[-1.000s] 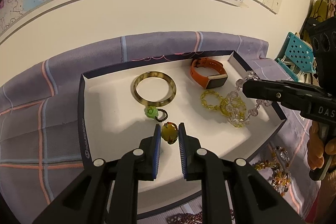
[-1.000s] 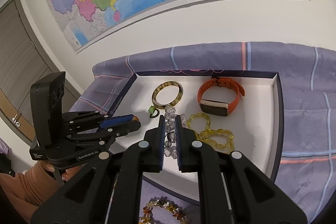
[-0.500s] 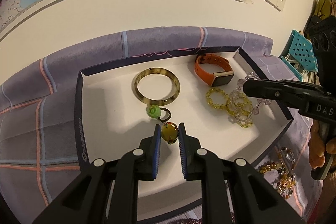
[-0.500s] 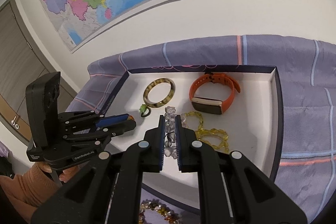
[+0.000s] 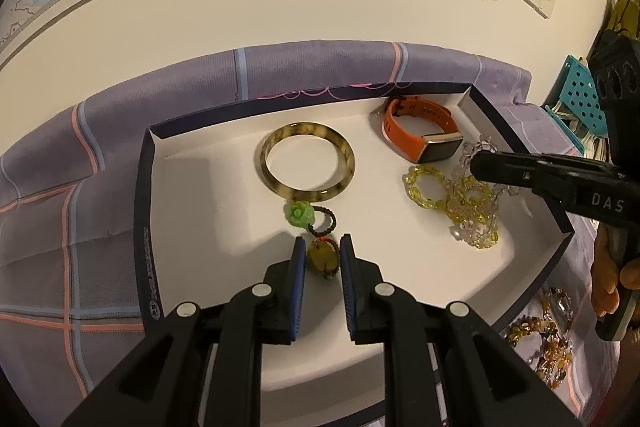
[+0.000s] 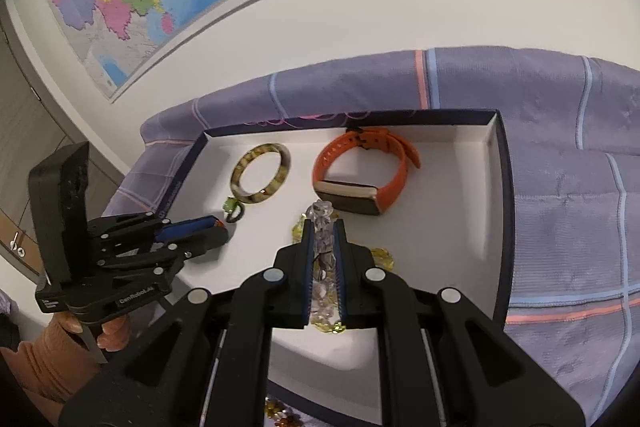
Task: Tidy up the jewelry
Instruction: 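Lower both items into the tray and open both tools, then withdraw both tools toward the remaining bead necklaces beside the tray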
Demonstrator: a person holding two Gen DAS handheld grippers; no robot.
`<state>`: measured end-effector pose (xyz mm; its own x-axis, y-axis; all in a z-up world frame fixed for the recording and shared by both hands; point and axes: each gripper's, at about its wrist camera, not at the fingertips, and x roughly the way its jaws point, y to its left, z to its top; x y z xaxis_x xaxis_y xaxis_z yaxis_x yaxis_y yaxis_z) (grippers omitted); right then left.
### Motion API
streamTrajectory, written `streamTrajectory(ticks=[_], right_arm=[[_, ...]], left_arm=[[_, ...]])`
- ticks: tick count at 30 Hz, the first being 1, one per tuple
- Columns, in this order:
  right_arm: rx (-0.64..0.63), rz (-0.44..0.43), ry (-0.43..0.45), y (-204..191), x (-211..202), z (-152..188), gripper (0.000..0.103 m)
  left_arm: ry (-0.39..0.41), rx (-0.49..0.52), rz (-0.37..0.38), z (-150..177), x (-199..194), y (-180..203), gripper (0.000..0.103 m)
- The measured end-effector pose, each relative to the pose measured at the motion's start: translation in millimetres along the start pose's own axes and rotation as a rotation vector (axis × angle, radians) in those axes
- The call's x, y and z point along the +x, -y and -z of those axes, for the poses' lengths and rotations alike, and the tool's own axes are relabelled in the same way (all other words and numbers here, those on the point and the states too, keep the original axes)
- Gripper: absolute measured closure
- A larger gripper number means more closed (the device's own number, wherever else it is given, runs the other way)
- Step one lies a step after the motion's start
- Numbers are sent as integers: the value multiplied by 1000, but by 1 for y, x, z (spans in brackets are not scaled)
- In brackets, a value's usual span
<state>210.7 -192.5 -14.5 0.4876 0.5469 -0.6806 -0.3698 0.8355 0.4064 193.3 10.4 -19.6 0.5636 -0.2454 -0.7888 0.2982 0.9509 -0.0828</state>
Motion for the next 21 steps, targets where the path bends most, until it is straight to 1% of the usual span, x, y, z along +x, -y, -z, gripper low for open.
streamTrajectory(ticks=[4,6,7,9,10,11,12,13,15,17,21], right_arm=[[-2,26,-12,2,3,2,89],[2,34,-13,4,3,2,89],[8,39,-13,5,2,3,88],[8,47,-16,7,2,3,88],[10,57,-12,7,1,4,85],[9,71,-10,8,0,4,83],[9,76,-8,8,-2,5,77],[11,85,-1,9,-4,6,72],[2,100,15,7,-11,8,71],[-4,103,30,6,-19,10,65],[-45,94,67,-5,-46,21,63]], left_arm=[[1,2,-2,0,0,3,85],[2,2,-5,1,0,3,79],[6,1,-12,1,-1,3,73],[21,9,-21,1,-5,4,70],[28,9,-18,1,-7,4,64],[35,6,-13,1,-10,4,56],[47,4,-15,1,-14,4,54],[58,7,-22,2,-18,5,54],[77,14,-33,3,-27,6,53],[98,18,-42,6,-36,6,50],[142,36,-50,14,-59,8,48]])
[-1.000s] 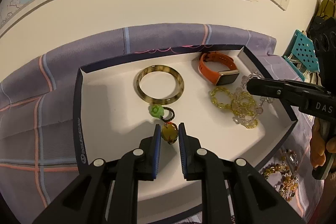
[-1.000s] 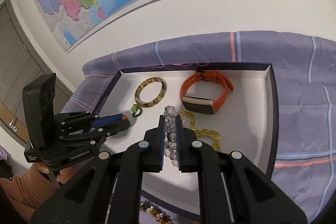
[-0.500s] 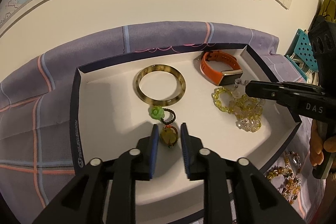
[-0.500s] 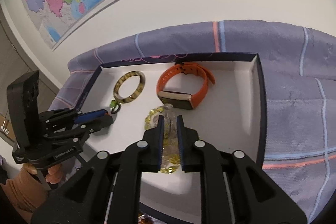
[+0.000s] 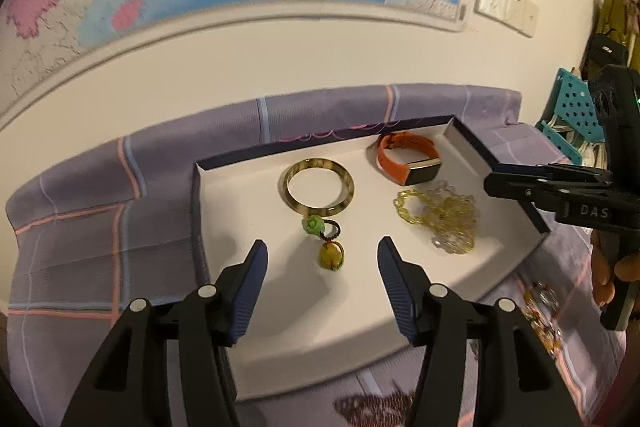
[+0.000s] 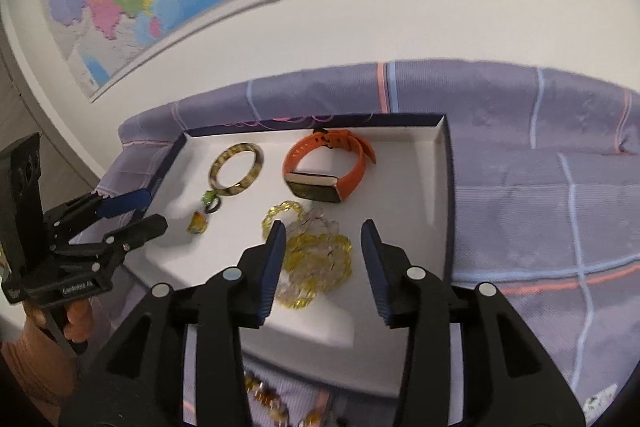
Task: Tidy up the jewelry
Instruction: 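Withdraw both tools toward the remaining bead necklaces beside the tray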
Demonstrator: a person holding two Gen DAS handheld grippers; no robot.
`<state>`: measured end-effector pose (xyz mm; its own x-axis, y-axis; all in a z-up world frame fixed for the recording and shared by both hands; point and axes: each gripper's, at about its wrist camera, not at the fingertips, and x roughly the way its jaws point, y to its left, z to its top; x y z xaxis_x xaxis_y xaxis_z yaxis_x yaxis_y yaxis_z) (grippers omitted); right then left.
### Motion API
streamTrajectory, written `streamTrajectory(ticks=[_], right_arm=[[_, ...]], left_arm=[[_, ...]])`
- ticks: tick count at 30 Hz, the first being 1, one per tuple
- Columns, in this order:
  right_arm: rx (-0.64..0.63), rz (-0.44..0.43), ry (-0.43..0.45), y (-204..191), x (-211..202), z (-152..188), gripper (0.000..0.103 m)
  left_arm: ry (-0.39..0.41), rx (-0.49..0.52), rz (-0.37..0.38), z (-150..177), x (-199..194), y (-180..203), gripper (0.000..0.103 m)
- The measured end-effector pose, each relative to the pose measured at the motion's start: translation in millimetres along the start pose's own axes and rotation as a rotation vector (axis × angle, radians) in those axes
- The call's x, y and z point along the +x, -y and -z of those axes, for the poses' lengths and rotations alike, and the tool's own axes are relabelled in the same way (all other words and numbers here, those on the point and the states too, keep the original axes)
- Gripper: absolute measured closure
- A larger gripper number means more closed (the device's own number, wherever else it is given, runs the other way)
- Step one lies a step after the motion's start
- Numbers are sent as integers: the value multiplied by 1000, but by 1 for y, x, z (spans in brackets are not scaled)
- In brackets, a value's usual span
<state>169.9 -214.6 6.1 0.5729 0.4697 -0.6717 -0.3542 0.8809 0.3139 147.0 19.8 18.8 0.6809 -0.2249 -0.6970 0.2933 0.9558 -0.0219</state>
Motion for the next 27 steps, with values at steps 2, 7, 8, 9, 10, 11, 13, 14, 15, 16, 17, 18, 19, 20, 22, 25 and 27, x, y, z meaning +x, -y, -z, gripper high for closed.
streamTrajectory(ticks=[2,7,8,9,10,11,13,14,15,16,17,18,19,20,22,25,27], right_arm=[[-40,-21,7,-10,-16,8,63],[-169,-65,-32,-38,-42,43,61],[-185,-64,-40,-43,-43,50,61],[-205,-69,-61,-47,-46,61,61],[-226,-67,-80,-51,-48,70,62],[-240,-52,-88,-54,-48,77,62],[-257,-22,-127,-58,-48,96,62],[-256,-9,-136,-58,-47,103,62],[-248,0,-142,-58,-47,110,62],[-240,2,-149,-58,-47,116,62],[-233,11,-152,-59,-48,121,62],[-228,17,-151,-55,-48,125,62],[-217,19,-152,-54,-48,127,62],[-199,17,-153,-54,-47,130,62],[-203,37,-150,-55,-43,135,62],[-213,52,-134,-58,-43,138,61],[-210,67,-126,-57,-44,138,71]], left_arm=[[30,10,10,6,-15,1,43],[42,39,31,24,-35,12,43],[42,44,32,28,-38,12,43],[38,50,44,34,-41,13,43],[32,55,55,39,-44,14,43],[29,58,56,43,-46,15,43],[19,51,65,51,-48,16,42],[12,44,73,55,-48,16,42],[7,38,76,60,-49,16,42],[0,35,77,65,-49,17,42],[-6,36,80,69,-48,19,42],[-10,37,78,72,-48,20,42],[-15,36,76,74,-47,20,42],[-19,33,77,76,-47,21,42],[-24,17,89,81,-48,21,42],[-30,0,96,85,-49,21,42],[-34,-4,93,87,-49,21,42]])
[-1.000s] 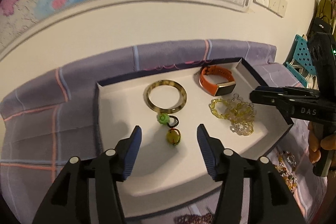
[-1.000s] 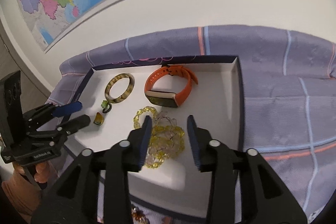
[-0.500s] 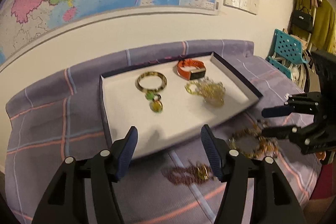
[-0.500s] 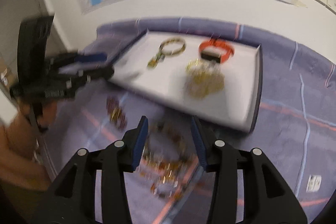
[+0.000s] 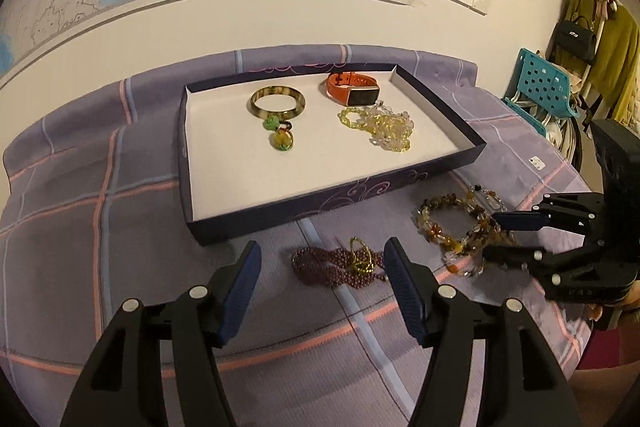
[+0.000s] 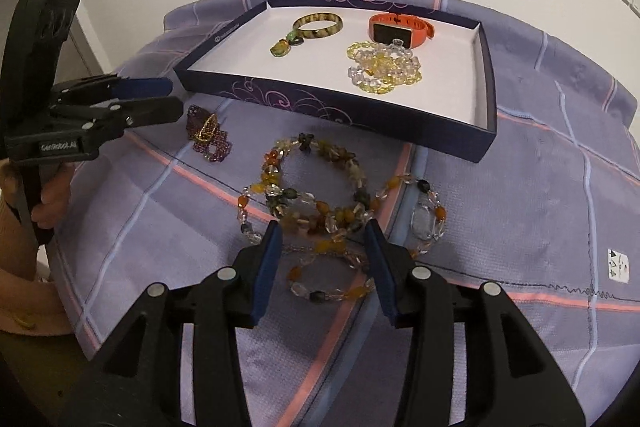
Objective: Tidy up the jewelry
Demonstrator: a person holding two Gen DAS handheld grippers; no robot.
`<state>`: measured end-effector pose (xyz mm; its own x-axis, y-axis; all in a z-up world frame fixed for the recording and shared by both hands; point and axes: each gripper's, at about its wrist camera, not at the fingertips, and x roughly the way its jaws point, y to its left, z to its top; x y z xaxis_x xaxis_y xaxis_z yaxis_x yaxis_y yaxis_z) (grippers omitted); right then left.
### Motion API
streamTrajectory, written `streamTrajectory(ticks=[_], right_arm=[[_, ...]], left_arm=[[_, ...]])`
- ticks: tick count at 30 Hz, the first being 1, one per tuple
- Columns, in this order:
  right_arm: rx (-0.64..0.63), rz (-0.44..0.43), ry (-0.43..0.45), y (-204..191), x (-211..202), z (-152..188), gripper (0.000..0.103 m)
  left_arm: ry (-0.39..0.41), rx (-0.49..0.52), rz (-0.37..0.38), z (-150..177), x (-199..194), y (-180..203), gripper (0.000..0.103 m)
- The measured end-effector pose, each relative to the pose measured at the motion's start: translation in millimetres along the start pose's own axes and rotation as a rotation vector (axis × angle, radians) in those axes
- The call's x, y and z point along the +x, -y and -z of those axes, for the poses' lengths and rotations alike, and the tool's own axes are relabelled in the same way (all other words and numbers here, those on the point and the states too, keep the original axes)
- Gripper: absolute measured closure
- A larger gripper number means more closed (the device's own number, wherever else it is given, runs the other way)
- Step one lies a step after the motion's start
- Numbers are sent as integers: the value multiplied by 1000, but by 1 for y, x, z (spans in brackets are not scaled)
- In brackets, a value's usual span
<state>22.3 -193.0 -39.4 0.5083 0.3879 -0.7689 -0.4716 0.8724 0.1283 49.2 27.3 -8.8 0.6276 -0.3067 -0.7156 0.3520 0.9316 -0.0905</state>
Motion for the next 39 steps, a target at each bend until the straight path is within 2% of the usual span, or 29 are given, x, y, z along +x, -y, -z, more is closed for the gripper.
streamTrajectory(ticks=[1,4,9,13,18,20,25,27,29,35,39], right_arm=[[2,6,2,1,-1,1,79],[19,6,6,7,-6,2,97],[100,-73,71,24,-31,0,97],[155,-127,178,35,-68,-7,97],[164,-137,301,39,-114,-19,97],[148,-140,320,36,-123,-20,97],[133,-118,207,31,-91,-16,97],[141,-102,165,28,-73,-9,97],[154,-105,135,28,-59,-3,97],[168,-75,90,30,-38,9,93],[164,-55,70,31,-28,11,89]], left_arm=[[0,-2,1,1,-1,0,42],[-4,-16,5,4,-2,-3,42],[-17,-26,7,9,0,-5,41],[-17,-19,11,11,-3,-5,41],[-20,6,22,13,-4,-2,41],[-22,17,25,14,-3,-1,41],[-26,49,47,11,3,9,44],[-23,67,52,9,7,15,50],[-42,78,64,5,15,20,61],[-81,89,85,1,31,27,86],[-86,90,91,1,34,28,88]])
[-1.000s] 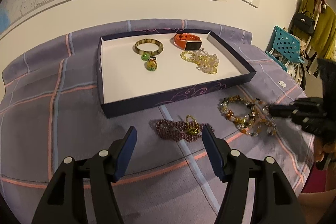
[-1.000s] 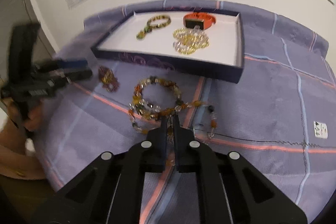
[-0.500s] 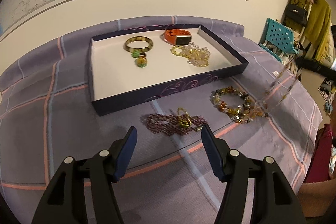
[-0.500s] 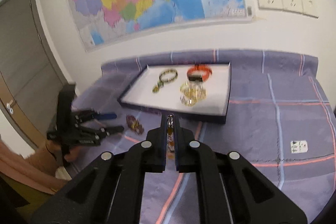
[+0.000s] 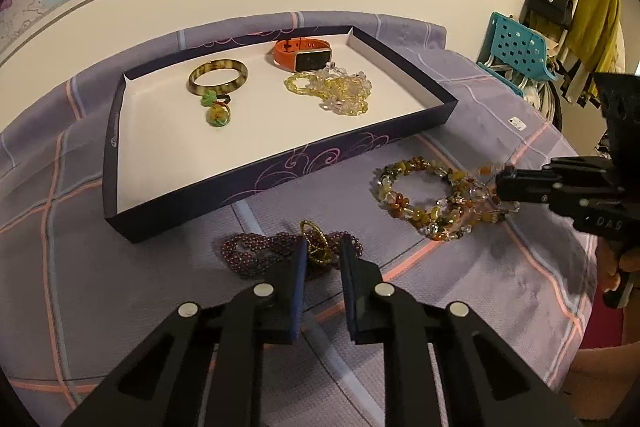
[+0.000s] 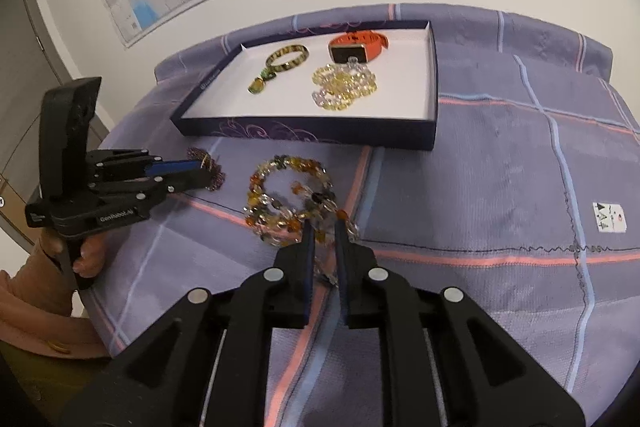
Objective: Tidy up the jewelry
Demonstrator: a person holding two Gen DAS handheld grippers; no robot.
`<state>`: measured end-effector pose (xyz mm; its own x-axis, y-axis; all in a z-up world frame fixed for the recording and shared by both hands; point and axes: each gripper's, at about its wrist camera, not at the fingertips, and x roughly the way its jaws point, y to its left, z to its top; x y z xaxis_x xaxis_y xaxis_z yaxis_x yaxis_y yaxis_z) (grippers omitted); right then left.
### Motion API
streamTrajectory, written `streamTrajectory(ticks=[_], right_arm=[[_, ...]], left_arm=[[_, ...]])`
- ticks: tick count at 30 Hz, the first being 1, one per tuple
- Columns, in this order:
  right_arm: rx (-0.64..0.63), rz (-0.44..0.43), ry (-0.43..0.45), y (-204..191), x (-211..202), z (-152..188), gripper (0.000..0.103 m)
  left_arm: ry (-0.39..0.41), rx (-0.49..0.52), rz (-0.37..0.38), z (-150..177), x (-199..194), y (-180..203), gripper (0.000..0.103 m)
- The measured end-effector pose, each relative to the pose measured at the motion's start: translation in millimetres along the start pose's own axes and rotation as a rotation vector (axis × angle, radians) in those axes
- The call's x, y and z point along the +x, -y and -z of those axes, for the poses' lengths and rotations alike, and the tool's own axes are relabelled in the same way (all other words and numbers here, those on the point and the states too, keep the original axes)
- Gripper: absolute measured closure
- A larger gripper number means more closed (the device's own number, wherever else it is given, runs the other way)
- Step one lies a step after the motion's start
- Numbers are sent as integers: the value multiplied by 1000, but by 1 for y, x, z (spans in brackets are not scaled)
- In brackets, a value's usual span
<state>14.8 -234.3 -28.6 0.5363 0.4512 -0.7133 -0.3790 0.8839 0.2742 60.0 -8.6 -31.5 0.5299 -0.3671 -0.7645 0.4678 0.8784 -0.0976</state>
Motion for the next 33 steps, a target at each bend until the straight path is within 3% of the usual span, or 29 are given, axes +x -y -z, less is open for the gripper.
streamTrajectory(ticks=[10,15,23,27,29,30,33], right_arm=[[-95,55,-19,-19,17,3,40],[-151,87,-40,-31,29,4,35],[-203,138,-56,-40,40,-3,35],[-229,121,-56,-41,38,-1,51],[-232,111,-61,-41,35,-1,65],[-232,111,-62,-41,34,-1,77],[-221,100,-62,-39,30,-1,80]], left_arm=[[6,-32,23,1,-3,-4,93],[14,-48,33,2,-7,-7,93],[15,-65,37,5,-10,-10,93],[16,-70,42,6,-11,-11,93],[19,-72,44,6,-12,-11,93],[21,-73,44,6,-12,-11,93],[23,-77,48,6,-13,-11,93]])
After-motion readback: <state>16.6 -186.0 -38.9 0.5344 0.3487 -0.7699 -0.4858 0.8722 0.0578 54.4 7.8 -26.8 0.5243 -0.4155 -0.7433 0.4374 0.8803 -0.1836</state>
